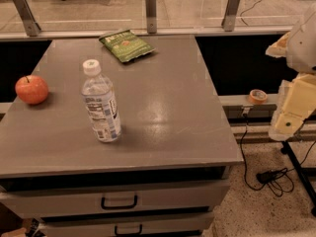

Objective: Pick apple

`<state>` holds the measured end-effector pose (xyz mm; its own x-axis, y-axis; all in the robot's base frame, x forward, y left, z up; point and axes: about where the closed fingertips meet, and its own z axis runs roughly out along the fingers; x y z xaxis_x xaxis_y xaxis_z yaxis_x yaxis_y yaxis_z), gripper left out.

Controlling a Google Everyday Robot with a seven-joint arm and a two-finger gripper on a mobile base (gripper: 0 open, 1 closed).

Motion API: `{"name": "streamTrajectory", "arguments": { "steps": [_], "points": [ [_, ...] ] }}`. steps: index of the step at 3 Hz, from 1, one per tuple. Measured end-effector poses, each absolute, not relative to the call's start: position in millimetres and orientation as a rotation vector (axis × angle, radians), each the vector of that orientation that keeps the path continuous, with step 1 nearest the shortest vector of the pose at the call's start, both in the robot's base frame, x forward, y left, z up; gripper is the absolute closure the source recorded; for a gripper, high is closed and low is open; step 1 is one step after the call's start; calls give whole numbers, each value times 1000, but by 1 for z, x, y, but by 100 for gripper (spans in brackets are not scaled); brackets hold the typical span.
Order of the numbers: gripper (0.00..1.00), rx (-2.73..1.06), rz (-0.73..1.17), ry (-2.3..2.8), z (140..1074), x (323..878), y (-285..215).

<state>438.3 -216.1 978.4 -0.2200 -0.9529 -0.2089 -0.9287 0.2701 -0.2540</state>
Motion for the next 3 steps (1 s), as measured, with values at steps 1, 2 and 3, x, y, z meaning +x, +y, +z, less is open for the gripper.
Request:
{"name": "streamTrajectory", "arguments": {
  "steps": [1, 2, 3],
  "points": [
    [0, -1721, -108, 2220, 979, 440, -215],
    [0, -1755, -78, 2145, 975, 469, -199],
    [0, -1807, 4, 1994, 967, 514, -149]
  ]
}}
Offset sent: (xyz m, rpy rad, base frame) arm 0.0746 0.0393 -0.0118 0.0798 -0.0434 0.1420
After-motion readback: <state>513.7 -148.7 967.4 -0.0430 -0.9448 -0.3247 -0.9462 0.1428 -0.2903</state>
